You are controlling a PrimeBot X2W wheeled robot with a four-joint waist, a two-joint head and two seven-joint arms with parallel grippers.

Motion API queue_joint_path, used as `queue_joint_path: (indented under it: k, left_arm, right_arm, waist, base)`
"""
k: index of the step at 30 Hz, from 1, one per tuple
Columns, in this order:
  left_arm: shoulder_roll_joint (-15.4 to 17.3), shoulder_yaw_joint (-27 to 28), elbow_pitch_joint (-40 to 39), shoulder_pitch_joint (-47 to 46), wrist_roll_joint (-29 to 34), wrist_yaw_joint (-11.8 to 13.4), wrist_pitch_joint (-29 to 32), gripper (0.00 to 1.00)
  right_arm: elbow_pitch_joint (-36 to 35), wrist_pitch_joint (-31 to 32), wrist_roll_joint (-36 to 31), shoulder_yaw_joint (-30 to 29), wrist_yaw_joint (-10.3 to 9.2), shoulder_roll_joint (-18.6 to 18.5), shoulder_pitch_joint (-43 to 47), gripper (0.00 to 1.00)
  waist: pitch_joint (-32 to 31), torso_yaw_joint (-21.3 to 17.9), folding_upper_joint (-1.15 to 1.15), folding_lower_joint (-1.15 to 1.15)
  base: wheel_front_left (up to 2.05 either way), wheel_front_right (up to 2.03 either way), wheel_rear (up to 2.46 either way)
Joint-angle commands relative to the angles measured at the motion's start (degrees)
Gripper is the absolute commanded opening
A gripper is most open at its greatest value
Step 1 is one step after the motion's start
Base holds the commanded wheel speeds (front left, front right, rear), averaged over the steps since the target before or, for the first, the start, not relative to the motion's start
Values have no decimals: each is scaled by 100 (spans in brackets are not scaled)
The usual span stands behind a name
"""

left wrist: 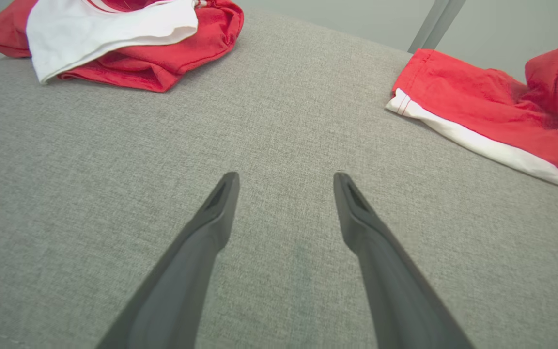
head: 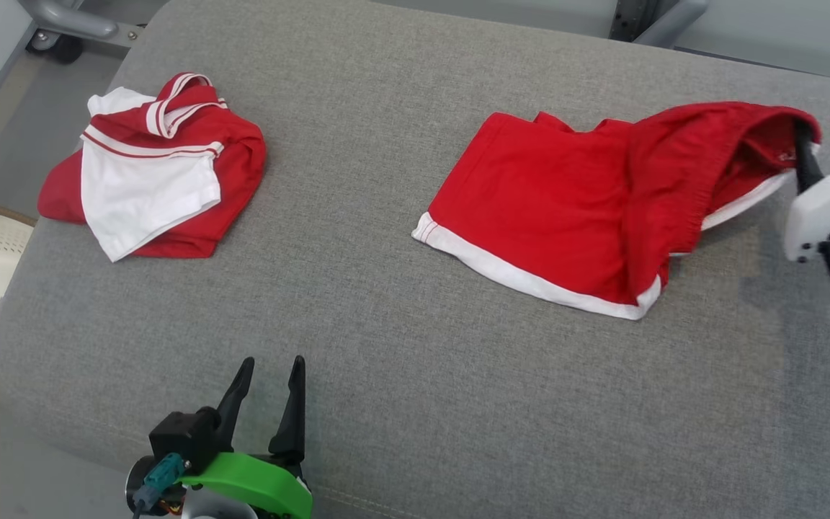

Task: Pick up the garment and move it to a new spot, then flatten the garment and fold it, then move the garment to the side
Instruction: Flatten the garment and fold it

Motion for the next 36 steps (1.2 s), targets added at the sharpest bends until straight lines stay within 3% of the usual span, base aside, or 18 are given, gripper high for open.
queue_joint_path:
  k: [1, 5, 15, 20, 26, 36]
  left_arm:
    - [11, -22, 20, 29, 58, -15, -3, 100]
    - [11, -5, 6, 72, 101, -24, -3, 100]
    - [12, 147, 13, 87, 208, -40, -2, 100]
    - [12, 216, 66, 180, 261, -44, -2, 100]
    - [12, 300, 71, 293, 292, -41, -2, 100]
    - [12, 178, 53, 112, 299, -44, -2, 100]
  right_arm:
    - [121, -16, -189, -410, -10, -204, 77, 100]
    - [46, -16, -617, -1427, -9, -276, 369, 100]
    - [-840, -17, -896, -1998, -9, 589, 1199, 100]
    - [-1107, -17, -740, -1833, -9, 959, 1755, 100]
    - [-1276, -17, -203, -1057, -10, 1260, 2326, 100]
    - [-1339, -17, 565, -288, -9, 1162, 2076, 100]
  waist:
    - [-34, 13, 7, 0]
    - [-110, -91, 7, 0]
    - [-345, -679, 7, 0]
    - [-561, -965, 7, 0]
    - [-739, -1146, 7, 0]
    - [-308, -899, 7, 0]
  base:
    - [0, 0, 0]
    - [0, 0, 0]
    - [0, 0, 0]
    - [0, 0, 0]
    - [0, 0, 0]
    - [0, 0, 0]
